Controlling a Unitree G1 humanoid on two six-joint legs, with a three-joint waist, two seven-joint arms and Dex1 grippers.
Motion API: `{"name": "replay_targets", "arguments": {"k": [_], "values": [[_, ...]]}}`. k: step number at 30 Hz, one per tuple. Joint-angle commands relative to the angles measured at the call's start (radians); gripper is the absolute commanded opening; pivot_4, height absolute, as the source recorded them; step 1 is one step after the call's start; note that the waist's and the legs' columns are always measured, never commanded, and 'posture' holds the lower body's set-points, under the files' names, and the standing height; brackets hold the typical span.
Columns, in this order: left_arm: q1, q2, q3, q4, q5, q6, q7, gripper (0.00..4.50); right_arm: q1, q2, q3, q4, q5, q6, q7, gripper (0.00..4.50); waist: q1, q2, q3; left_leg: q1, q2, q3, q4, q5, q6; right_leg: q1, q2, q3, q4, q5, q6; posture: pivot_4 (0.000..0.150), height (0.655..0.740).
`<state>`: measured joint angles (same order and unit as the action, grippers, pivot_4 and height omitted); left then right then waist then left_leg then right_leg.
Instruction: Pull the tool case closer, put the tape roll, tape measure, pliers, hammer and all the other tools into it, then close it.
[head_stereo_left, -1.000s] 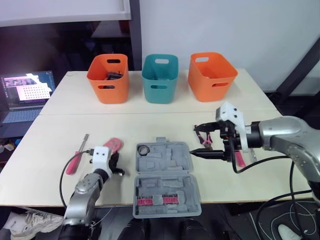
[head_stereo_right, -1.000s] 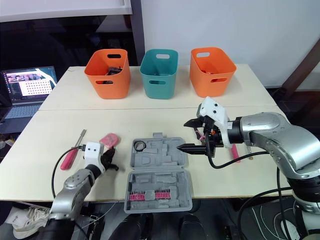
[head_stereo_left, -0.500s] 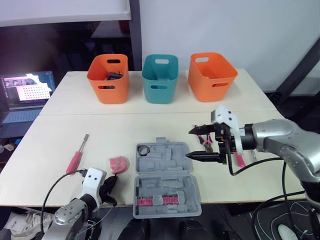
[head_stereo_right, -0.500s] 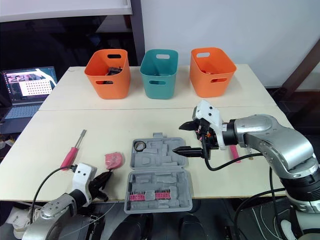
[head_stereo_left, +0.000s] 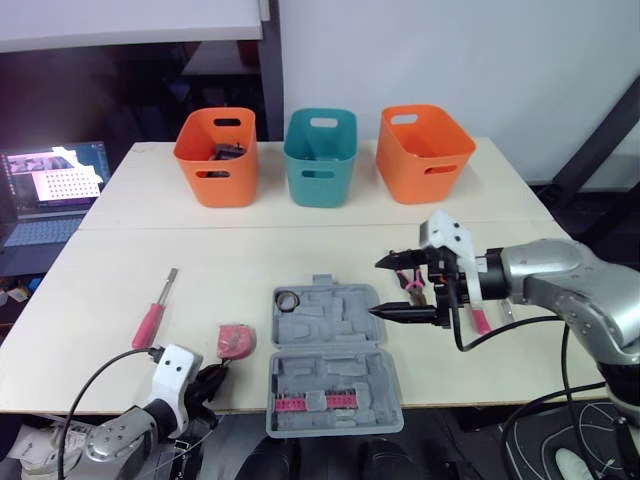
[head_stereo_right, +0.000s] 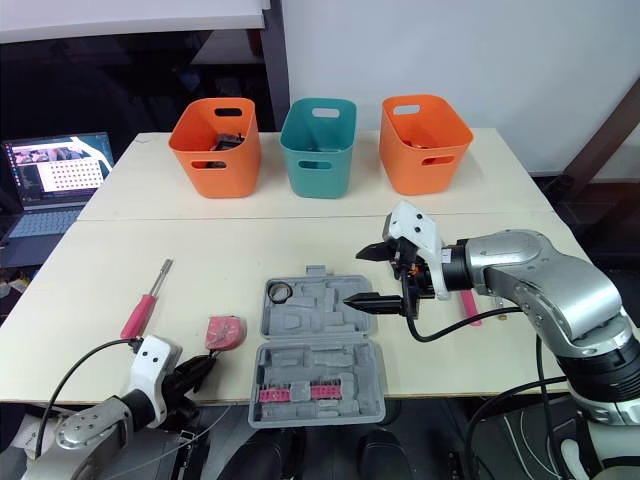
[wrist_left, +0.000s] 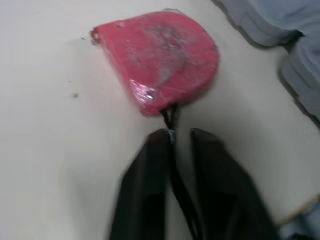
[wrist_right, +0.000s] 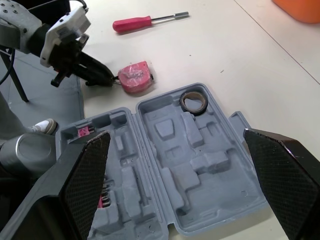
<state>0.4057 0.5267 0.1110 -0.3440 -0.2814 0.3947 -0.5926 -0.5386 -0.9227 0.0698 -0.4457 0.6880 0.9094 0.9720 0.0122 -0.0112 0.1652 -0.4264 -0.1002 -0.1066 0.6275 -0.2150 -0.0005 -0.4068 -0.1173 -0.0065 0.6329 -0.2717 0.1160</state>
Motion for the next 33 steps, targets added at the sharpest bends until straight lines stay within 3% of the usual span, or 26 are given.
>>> {"name": "replay_targets", "arguments": {"k": [1,4,9,15,21,28,33], "values": [[0.022,0.062,0.076,0.017,0.01,-0.088,-0.059,3.0,-0.001,-0.003,-0.033,-0.026,0.009,-0.002,-0.003,4.5,0.0,0.0,0.0,0.0,0.0,0.0,0.0,0.0,0.0,0.0,0.0,0.0,0.0,0.0,0.0,0.15,0.7329],[0.021,0.112,0.118,0.028,-0.036,-0.159,-0.162,4.48,0.014,-0.008,-0.041,-0.039,0.015,0.001,-0.003,4.5,0.003,0.001,0.0,0.0,0.0,0.0,0.0,0.0,-0.001,0.0,0.0,0.0,-0.001,0.0,0.0,0.15,0.7329],[-0.134,0.224,0.12,0.136,-0.074,-0.244,-0.357,4.48,0.015,0.003,-0.041,-0.054,0.022,0.008,-0.014,4.5,0.005,0.001,0.001,-0.001,0.0,0.0,0.0,-0.001,-0.001,0.0,0.0,-0.001,-0.002,0.0,0.0,0.15,0.7329],[-0.432,0.308,-0.019,0.392,-0.001,-0.377,-0.571,4.48,0.041,0.018,-0.06,-0.09,0.038,0.026,-0.059,4.5,0.0,0.002,0.001,-0.001,0.0,0.0,-0.001,0.001,0.002,0.0,0.0,-0.001,-0.002,0.0,0.0,0.15,0.7329],[-0.612,0.294,-0.17,0.592,0.095,-0.543,-0.713,4.48,0.09,0.019,-0.11,-0.149,0.073,0.063,-0.124,4.5,-0.001,0.001,0.001,-0.001,0.0,0.001,-0.003,0.001,0.003,-0.001,0.0,0.0,-0.001,0.003,0.004,0.15,0.7329],[-0.791,0.23,-0.256,0.859,0.199,-0.704,-0.719,4.48,0.137,0.024,-0.142,-0.209,0.117,0.099,-0.185,4.5,0.0,0.001,0.001,-0.001,0.0,0.0,-0.003,0.001,0.003,-0.001,0.0,0.0,-0.001,0.003,0.004,0.15,0.7329],[-0.832,0.208,-0.286,0.943,0.218,-0.773,-0.762,4.48,0.144,0.015,-0.157,-0.218,0.134,0.11,-0.201,4.5,-0.001,0.001,0.001,-0.001,0.0,0.0,-0.003,0.001,0.003,0.0,0.0,0.0,-0.001,0.003,0.004,0.15,0.7329]]}}
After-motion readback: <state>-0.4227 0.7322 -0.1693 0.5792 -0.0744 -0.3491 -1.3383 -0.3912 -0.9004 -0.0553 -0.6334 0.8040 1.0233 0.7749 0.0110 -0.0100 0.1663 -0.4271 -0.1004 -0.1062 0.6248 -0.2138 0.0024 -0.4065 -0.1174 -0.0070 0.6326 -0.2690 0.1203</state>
